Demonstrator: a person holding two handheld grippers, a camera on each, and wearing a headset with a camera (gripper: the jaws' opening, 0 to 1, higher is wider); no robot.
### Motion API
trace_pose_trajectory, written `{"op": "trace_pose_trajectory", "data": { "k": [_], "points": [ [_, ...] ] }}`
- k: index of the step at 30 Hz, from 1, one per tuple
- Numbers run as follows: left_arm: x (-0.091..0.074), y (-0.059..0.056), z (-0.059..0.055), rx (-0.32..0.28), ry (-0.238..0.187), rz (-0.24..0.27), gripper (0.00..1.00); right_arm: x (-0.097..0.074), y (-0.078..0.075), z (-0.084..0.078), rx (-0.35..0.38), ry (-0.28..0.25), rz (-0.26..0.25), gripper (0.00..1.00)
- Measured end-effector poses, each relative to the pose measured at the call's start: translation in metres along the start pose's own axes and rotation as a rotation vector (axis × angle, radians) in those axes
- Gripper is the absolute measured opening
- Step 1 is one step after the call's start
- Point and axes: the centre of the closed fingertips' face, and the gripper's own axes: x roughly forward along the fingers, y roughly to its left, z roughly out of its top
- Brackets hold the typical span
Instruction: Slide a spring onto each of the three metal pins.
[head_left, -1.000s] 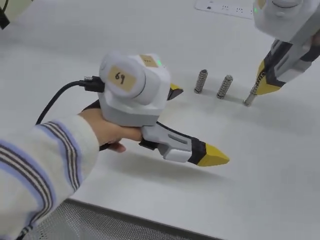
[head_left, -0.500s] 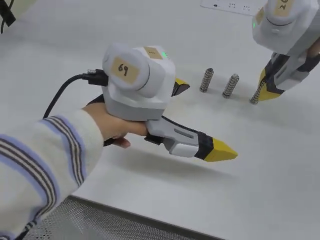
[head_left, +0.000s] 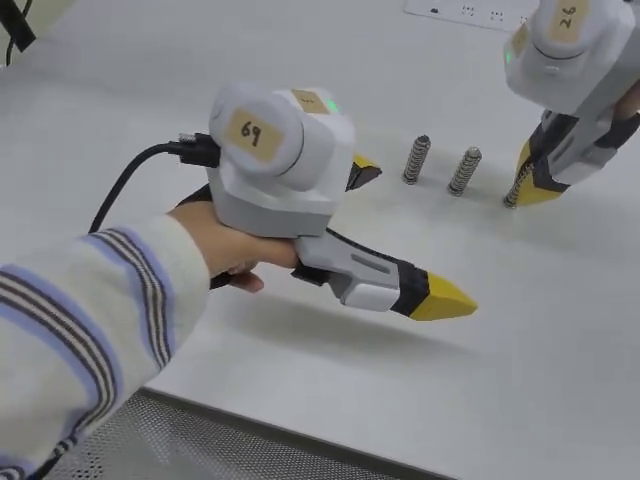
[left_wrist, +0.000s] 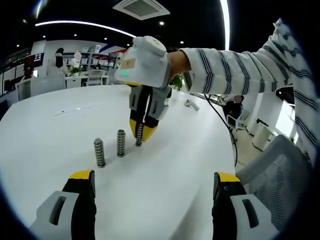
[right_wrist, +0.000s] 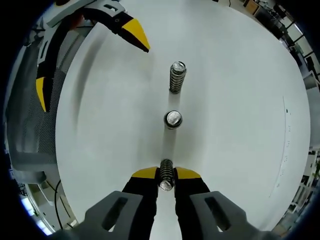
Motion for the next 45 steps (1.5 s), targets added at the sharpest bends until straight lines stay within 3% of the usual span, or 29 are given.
{"op": "trace_pose_trajectory", "data": {
  "k": [11, 16, 25, 32, 35, 40, 45],
  "points": [
    [-0.001, -0.001, -0.003, 0.004, 0.018, -0.002, 0.96, -0.009, 0.003, 0.001, -0.001, -0.014, -0.024, 0.17],
    [-0.001, -0.003, -0.004, 0.011, 0.029, -0.006, 0.96, -0.019, 0.003, -0.002, -0.010, -0.013, -0.057, 0.25],
    [-0.002, -0.007, -0.005, 0.012, 0.045, -0.022, 0.96, -0.036, 0.004, -0.007, 0.004, -0.016, -0.097, 0.26],
    [-0.003, -0.010, -0.006, 0.009, 0.055, -0.022, 0.95, -0.053, 0.004, -0.011, 0.048, -0.056, -0.156, 0.28],
    [-0.004, -0.010, -0.005, 0.010, 0.056, -0.022, 0.95, -0.061, 0.002, -0.008, 0.066, -0.106, -0.207, 0.25],
    [-0.006, -0.009, -0.007, 0.010, 0.067, -0.020, 0.95, -0.064, 0.008, -0.011, 0.115, -0.143, -0.221, 0.27],
    [-0.011, -0.008, -0.007, 0.014, 0.073, -0.018, 0.95, -0.067, 0.017, -0.008, 0.155, -0.215, -0.244, 0.27]
  ]
}}
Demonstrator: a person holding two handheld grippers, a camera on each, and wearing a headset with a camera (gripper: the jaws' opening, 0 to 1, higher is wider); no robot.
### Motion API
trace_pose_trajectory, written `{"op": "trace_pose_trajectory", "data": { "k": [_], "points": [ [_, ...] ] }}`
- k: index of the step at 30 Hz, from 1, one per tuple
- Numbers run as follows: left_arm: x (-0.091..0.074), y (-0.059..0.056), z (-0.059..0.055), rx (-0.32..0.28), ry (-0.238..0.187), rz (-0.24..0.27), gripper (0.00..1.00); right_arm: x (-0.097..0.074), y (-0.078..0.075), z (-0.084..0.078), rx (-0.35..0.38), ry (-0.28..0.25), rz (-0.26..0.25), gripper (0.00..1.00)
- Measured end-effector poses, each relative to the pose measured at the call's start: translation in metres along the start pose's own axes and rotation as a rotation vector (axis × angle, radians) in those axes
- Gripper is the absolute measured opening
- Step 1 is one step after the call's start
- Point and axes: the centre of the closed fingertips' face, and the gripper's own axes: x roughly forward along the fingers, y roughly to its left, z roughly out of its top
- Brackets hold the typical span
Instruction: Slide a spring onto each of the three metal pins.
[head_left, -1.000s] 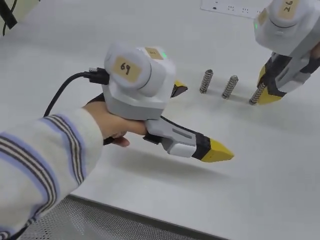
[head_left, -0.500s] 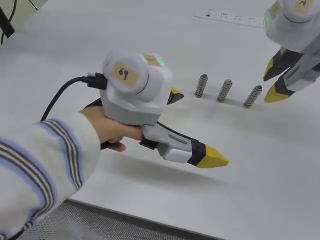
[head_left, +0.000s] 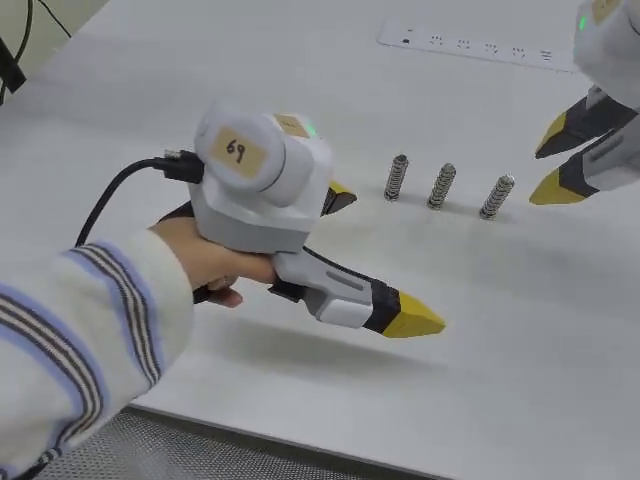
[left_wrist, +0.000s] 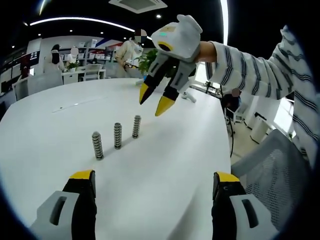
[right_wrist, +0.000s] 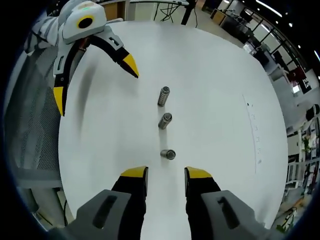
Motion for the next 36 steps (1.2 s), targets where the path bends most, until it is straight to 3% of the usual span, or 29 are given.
{"op": "trace_pose_trajectory", "data": {
  "k": [7, 11, 13, 15, 21, 25, 29, 33, 36],
  "points": [
    [-0.005, 0.004, 0.001, -0.017, -0.002, 0.009, 0.94, -0.009, 0.016, -0.002, 0.095, -0.072, -0.035, 0.34],
    [-0.009, 0.008, 0.003, -0.027, -0.015, 0.023, 0.95, -0.007, 0.029, -0.005, 0.156, -0.115, -0.030, 0.40],
    [-0.011, 0.008, 0.003, -0.030, -0.018, 0.026, 0.95, -0.007, 0.038, -0.008, 0.177, -0.124, -0.018, 0.43],
    [-0.013, 0.009, 0.003, -0.030, -0.016, 0.031, 0.95, -0.009, 0.048, -0.011, 0.179, -0.119, -0.019, 0.40],
    [-0.019, 0.012, 0.000, -0.049, -0.021, 0.038, 0.95, -0.009, 0.056, -0.018, 0.312, -0.163, -0.050, 0.43],
    [-0.019, 0.013, -0.002, -0.062, -0.016, 0.044, 0.95, -0.002, 0.070, -0.017, 0.390, -0.215, -0.056, 0.49],
    [-0.020, 0.012, -0.003, -0.068, -0.012, 0.042, 0.95, 0.005, 0.084, -0.023, 0.466, -0.225, -0.067, 0.53],
    [-0.023, 0.012, -0.003, -0.074, -0.012, 0.046, 0.96, 0.007, 0.090, -0.020, 0.579, -0.308, -0.076, 0.59],
    [-0.025, 0.012, -0.004, -0.080, -0.015, 0.040, 0.95, 0.004, 0.092, -0.020, 0.593, -0.323, -0.096, 0.59]
  ]
}}
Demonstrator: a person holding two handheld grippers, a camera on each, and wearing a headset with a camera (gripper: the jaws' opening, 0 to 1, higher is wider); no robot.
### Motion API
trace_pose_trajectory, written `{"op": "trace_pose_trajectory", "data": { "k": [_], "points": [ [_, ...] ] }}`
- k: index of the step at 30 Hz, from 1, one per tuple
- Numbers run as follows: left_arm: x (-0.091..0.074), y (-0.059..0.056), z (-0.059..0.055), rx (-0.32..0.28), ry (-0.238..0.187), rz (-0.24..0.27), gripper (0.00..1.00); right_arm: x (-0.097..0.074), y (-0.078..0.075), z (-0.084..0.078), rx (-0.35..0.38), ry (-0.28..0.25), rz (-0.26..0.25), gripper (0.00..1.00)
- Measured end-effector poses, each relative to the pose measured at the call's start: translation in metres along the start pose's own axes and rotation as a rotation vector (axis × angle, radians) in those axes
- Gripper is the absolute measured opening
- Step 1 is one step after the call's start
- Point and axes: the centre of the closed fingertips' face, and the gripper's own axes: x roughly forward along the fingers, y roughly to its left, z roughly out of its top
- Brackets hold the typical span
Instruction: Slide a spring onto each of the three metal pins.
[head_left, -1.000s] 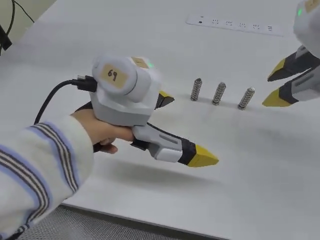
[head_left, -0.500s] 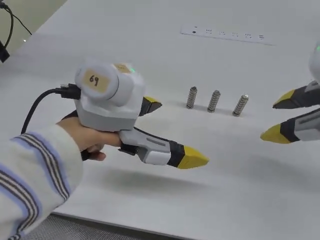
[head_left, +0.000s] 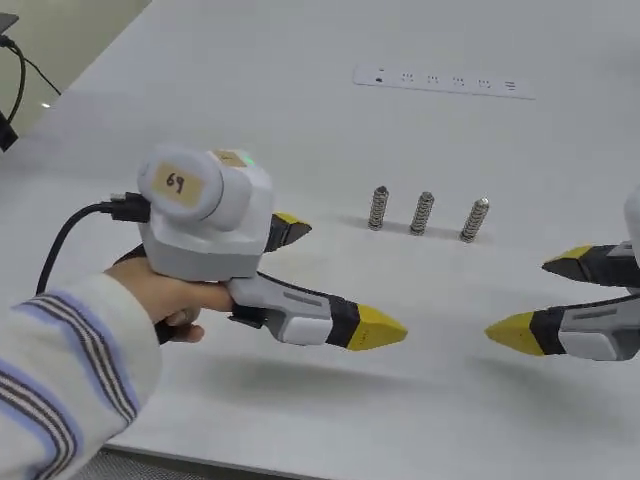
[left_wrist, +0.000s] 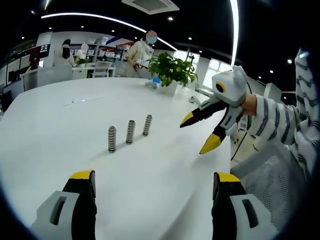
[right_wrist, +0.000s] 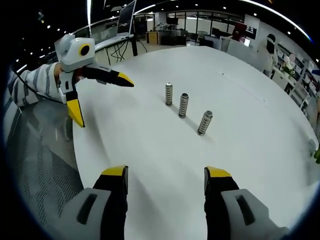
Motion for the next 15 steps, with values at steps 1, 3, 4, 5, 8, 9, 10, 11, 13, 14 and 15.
{"op": "trace_pose_trajectory", "data": {
  "k": [1, 3, 4, 5, 8, 9, 10, 11, 13, 14, 15],
  "points": [
    [0.000, -0.001, 0.000, 0.000, 0.001, -0.007, 0.95, 0.000, 0.000, 0.000, 0.007, -0.006, -0.007, 0.60],
    [-0.001, -0.001, -0.002, -0.002, 0.006, -0.009, 0.96, -0.001, 0.001, 0.001, 0.026, -0.021, -0.021, 0.62],
    [-0.002, -0.001, -0.003, 0.001, 0.011, -0.009, 0.96, -0.001, 0.001, 0.000, 0.030, -0.029, -0.029, 0.65],
    [-0.002, 0.000, -0.004, 0.000, 0.013, -0.008, 0.96, -0.001, 0.001, -0.001, 0.035, -0.030, -0.032, 0.68],
    [-0.005, 0.001, -0.006, -0.009, 0.020, -0.006, 0.96, -0.003, 0.003, -0.003, 0.052, -0.033, -0.032, 0.72],
    [-0.006, 0.001, -0.006, -0.015, 0.019, -0.006, 0.96, -0.004, 0.003, -0.003, 0.064, -0.040, -0.032, 0.73],
    [-0.008, 0.001, -0.007, -0.018, 0.021, -0.007, 0.96, -0.005, 0.004, -0.002, 0.075, -0.046, -0.032, 0.73],
    [-0.008, 0.001, -0.008, -0.021, 0.025, -0.009, 0.95, -0.007, 0.006, -0.002, 0.086, -0.052, -0.027, 0.74],
    [-0.009, -0.001, -0.011, -0.015, 0.041, -0.022, 0.96, -0.009, 0.010, 0.000, 0.091, -0.067, -0.022, 0.77],
    [-0.010, -0.001, -0.012, -0.013, 0.047, -0.022, 0.96, -0.009, 0.011, 0.000, 0.093, -0.069, -0.021, 0.78],
    [-0.011, 0.000, -0.014, -0.008, 0.054, -0.018, 0.97, -0.009, 0.013, -0.001, 0.093, -0.068, -0.019, 0.79]
  ]
}}
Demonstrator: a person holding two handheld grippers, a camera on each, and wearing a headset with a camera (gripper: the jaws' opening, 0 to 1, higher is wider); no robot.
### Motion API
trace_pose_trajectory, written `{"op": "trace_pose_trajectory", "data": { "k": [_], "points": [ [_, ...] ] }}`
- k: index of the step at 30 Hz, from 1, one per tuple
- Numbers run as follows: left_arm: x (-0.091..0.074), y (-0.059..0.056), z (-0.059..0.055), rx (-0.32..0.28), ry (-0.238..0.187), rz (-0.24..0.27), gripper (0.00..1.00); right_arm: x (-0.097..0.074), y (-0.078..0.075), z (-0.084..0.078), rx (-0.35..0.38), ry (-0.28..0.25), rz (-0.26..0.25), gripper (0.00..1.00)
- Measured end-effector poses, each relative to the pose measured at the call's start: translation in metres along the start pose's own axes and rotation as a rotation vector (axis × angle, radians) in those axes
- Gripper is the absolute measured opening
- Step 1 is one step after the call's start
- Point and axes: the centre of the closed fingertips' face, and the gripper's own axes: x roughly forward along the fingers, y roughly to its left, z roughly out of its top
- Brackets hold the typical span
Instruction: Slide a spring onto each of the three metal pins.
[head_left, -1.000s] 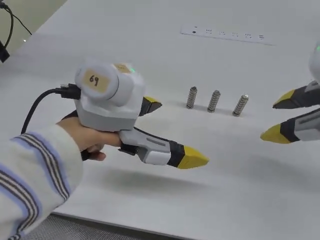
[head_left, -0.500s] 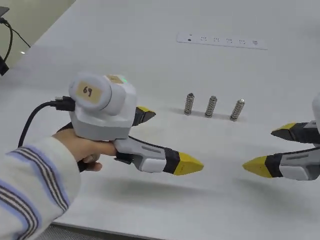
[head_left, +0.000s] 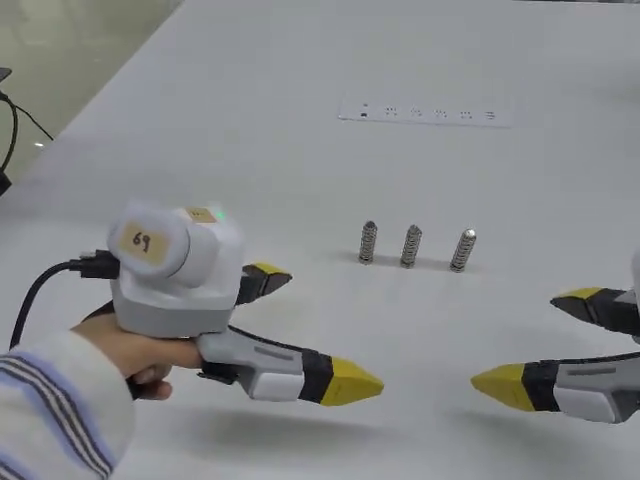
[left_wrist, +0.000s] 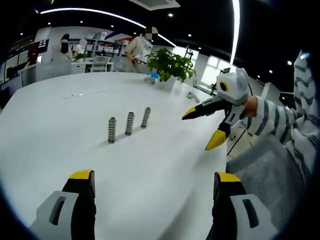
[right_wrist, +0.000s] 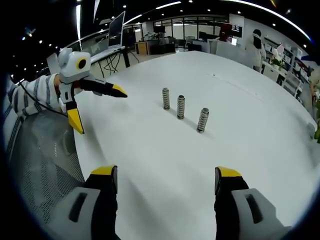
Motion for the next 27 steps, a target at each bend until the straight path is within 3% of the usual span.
{"op": "trace_pose_trajectory", "data": {
  "k": [7, 12, 16, 23, 27],
  "points": [
    [-0.007, -0.004, -0.008, 0.000, 0.013, -0.014, 0.96, -0.005, 0.005, -0.006, 0.018, 0.003, 0.002, 0.83],
    [-0.010, -0.004, -0.013, -0.033, 0.013, -0.002, 0.96, -0.011, 0.006, -0.005, 0.055, -0.033, -0.011, 0.94],
    [-0.015, -0.002, -0.018, -0.037, 0.034, 0.006, 0.97, -0.015, 0.006, -0.009, 0.073, -0.035, -0.014, 0.94],
    [-0.028, 0.002, -0.023, -0.054, 0.039, 0.034, 0.97, -0.024, 0.004, -0.019, 0.115, -0.045, -0.028, 0.99],
    [-0.031, 0.002, -0.026, -0.062, 0.044, 0.046, 0.97, -0.026, 0.002, -0.032, 0.149, -0.018, -0.044, 1.00]
  ]
}}
